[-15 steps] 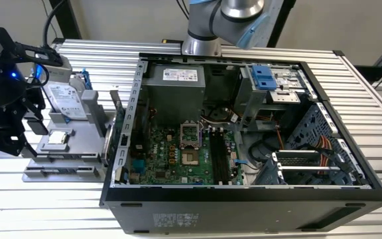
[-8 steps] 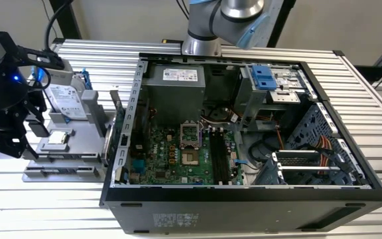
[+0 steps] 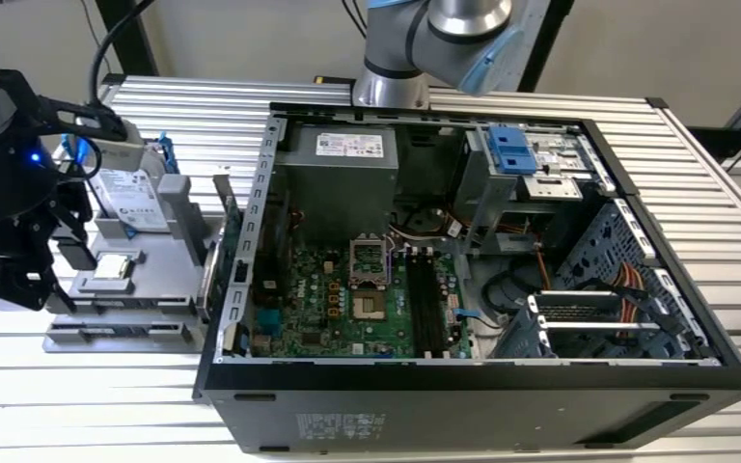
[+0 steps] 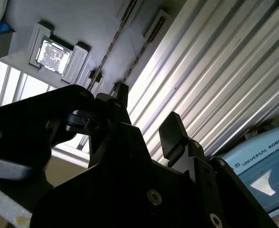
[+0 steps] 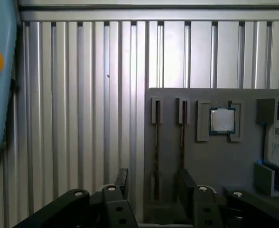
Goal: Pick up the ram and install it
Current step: 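Pick up the ram and move it above insertion slot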
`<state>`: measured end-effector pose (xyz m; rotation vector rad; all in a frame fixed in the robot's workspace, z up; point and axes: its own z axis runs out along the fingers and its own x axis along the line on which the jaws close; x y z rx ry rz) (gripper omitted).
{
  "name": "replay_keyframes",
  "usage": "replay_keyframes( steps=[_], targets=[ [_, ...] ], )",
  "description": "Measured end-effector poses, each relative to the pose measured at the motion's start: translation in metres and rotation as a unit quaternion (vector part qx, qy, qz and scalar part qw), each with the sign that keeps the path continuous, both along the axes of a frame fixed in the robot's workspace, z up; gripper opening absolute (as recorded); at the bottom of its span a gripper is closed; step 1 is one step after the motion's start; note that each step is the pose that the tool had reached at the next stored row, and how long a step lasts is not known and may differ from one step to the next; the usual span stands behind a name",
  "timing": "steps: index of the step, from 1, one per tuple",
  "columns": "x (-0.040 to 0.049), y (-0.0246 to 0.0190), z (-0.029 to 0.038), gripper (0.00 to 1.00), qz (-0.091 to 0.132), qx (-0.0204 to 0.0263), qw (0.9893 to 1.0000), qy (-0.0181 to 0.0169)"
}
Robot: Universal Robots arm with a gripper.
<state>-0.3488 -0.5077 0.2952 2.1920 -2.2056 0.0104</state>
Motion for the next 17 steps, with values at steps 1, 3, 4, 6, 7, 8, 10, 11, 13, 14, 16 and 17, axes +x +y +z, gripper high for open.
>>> replay_keyframes(
  steps=[1,3,4,6,7,8,10,11,13,14,16,17],
  targets=[
    [0.0000,0.0000,-0.0006,1.00,0.000,-0.0006,1.0000,0.0000],
    [0.0000,0.0000,-0.0020,1.00,0.000,-0.0017,1.0000,0.0000],
    [0.0000,0.0000,-0.0025,1.00,0.000,-0.0022,1.0000,0.0000],
    [0.0000,0.0000,-0.0039,1.00,0.000,-0.0033,1.0000,0.0000],
    [0.0000,0.0000,-0.0045,1.00,0.000,-0.0039,1.0000,0.0000],
    [0.0000,0.0000,-0.0052,1.00,0.000,-0.0045,1.0000,0.0000],
    [0.0000,0.0000,-0.0066,1.00,0.000,-0.0056,1.0000,0.0000],
    [0.0000,0.0000,-0.0073,1.00,0.000,-0.0061,1.0000,0.0000],
    [0.0000,0.0000,-0.0088,1.00,0.000,-0.0070,1.0000,0.0000],
    [0.0000,0.0000,-0.0094,1.00,0.000,-0.0074,1.0000,0.0000],
    [0.0000,0.0000,-0.0108,1.00,0.000,-0.0082,1.0000,0.0000],
    [0.0000,0.0000,-0.0114,1.00,0.000,-0.0087,1.0000,0.0000]
  ],
)
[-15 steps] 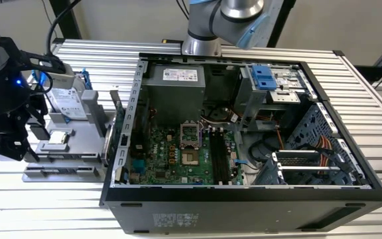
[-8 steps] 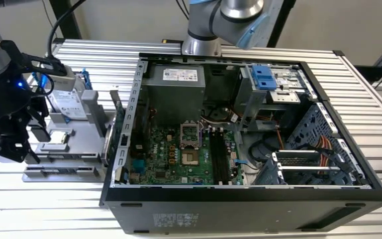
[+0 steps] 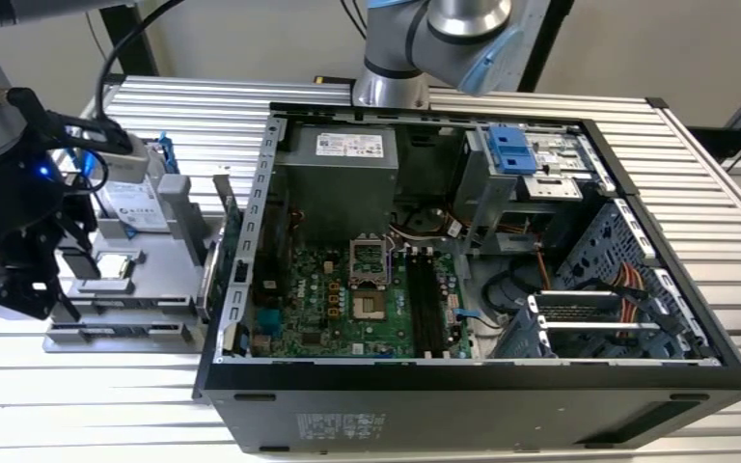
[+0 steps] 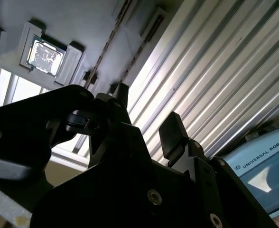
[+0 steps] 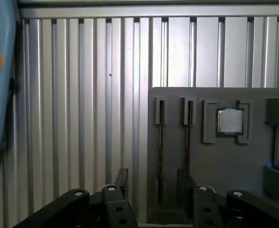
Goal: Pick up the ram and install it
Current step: 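Pick up the ram and move it above insertion slot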
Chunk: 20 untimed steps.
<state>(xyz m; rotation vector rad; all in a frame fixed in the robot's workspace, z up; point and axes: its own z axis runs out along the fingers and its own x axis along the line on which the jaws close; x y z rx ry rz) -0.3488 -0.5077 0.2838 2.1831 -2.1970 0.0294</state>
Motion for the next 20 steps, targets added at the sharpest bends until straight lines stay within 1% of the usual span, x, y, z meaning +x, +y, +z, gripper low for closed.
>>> replay_keyframes(
  steps=[20],
  targets=[
    [0.0000,0.0000,-0.0143,1.00,0.000,-0.0076,1.0000,0.0000]
  ],
)
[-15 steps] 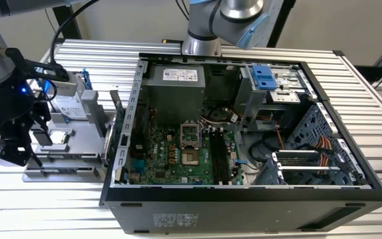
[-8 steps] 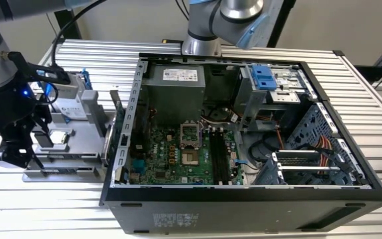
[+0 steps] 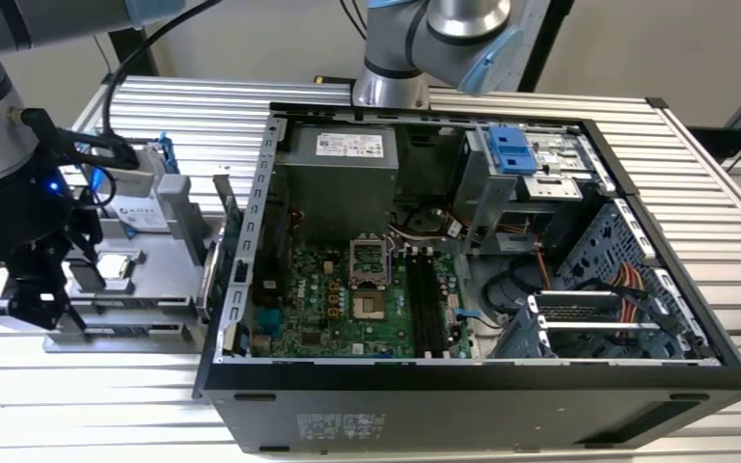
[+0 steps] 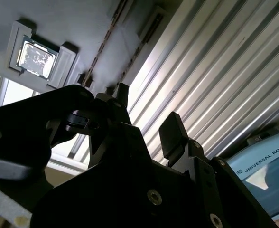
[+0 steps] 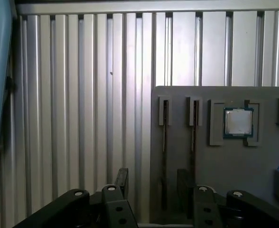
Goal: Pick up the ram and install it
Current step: 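Pick up the ram and move it above insertion slot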
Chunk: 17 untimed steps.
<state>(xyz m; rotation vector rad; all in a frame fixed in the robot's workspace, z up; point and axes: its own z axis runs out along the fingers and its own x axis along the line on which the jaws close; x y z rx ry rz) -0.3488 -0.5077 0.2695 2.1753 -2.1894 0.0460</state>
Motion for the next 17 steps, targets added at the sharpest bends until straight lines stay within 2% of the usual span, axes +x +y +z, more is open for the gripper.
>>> replay_keyframes(
  steps=[13,17],
  targets=[
    [0.0000,0.0004,-0.0095,1.00,0.000,-0.0059,1.0000,0.0000],
    [0.0001,0.0023,-0.0121,1.00,0.000,-0.0082,1.0000,0.0000]
  ],
)
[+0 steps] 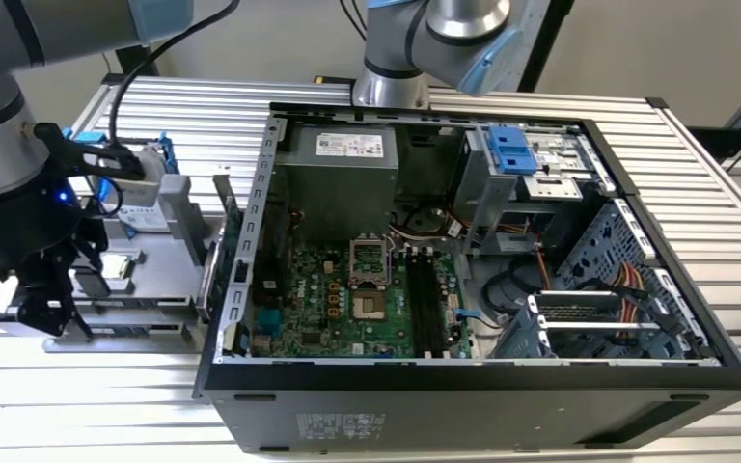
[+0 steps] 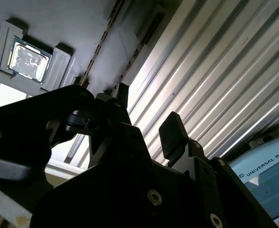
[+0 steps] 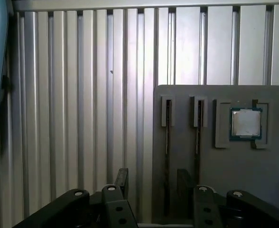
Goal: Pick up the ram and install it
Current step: 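Pick up the ram and move it above insertion slot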
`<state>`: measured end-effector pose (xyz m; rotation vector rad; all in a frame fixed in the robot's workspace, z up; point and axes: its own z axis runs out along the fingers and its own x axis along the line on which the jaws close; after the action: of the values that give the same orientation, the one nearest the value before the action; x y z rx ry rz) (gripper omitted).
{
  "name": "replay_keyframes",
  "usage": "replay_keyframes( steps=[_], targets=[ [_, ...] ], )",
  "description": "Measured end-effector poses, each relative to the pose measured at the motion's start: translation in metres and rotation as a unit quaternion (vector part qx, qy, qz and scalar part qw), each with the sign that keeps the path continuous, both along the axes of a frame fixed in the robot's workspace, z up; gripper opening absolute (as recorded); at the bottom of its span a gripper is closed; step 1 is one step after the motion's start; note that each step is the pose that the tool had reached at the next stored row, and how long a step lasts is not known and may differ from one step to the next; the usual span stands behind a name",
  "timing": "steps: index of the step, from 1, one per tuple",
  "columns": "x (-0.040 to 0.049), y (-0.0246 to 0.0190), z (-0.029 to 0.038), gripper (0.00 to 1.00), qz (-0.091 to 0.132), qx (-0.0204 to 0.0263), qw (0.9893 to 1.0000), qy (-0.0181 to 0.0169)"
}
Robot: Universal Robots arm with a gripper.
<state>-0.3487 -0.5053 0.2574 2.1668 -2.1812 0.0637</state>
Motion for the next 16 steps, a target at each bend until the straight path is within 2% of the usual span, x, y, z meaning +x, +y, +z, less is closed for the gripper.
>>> replay_keyframes(
  steps=[9,12,16],
  targets=[
    [0.0012,0.0113,-0.0060,1.00,0.000,-0.0102,0.9999,0.0000],
    [0.0013,0.0128,-0.0076,1.00,0.000,-0.0122,0.9999,-0.0001],
    [0.0012,0.0128,-0.0075,1.00,0.000,-0.0124,0.9999,0.0001]
  ],
)
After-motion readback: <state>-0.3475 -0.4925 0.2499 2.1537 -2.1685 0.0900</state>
